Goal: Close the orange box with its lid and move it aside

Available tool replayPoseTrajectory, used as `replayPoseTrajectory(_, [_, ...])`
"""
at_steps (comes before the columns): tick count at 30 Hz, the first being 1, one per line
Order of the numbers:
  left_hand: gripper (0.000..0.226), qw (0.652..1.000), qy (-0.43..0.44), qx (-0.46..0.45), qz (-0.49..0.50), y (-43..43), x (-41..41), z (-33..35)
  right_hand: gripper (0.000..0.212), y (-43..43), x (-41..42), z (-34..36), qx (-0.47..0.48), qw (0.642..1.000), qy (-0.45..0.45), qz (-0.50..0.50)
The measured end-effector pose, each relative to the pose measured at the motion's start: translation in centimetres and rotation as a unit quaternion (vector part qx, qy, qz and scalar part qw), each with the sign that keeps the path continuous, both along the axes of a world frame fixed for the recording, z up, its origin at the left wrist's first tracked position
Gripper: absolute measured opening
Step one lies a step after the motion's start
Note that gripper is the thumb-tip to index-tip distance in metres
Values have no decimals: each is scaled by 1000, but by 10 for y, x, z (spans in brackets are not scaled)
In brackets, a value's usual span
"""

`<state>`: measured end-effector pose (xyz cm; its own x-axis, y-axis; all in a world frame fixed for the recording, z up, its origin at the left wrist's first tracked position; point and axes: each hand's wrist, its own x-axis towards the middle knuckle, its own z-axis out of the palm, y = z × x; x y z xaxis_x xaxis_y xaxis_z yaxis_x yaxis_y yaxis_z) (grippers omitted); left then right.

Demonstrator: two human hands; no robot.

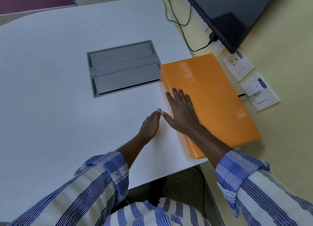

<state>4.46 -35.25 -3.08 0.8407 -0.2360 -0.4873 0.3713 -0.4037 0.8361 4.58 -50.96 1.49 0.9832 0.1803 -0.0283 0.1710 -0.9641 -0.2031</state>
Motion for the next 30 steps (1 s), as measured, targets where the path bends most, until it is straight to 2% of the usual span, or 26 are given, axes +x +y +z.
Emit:
replayPoseTrajectory(2, [64,995,-54,78,-16,33,-3,-8,74,35,-2,-5,6,1000,6,26])
replayPoseTrajectory(6, [65,973,-82,217,-7,111,-16,-19,72,106,-8,-22,35,996,46,72])
replayPoseTrajectory(13, [65,907,-139,395,-48,238,-55,-33,77,210,-24,-53,8,984,122,127])
replayPoseTrajectory(16, [66,894,-130,424,-62,275,-73,-39,78,241,-32,-66,4,979,156,130])
replayPoseTrajectory(20, [68,895,-102,427,-72,303,-92,-46,79,270,-47,-81,-5,973,197,119])
replayPoseTrajectory(25, [70,903,-72,411,-105,316,-108,-50,79,288,-65,-91,-29,963,245,108])
replayPoseTrajectory(30, [71,900,-56,410,-134,320,-103,-48,79,292,-64,-91,-55,960,251,110])
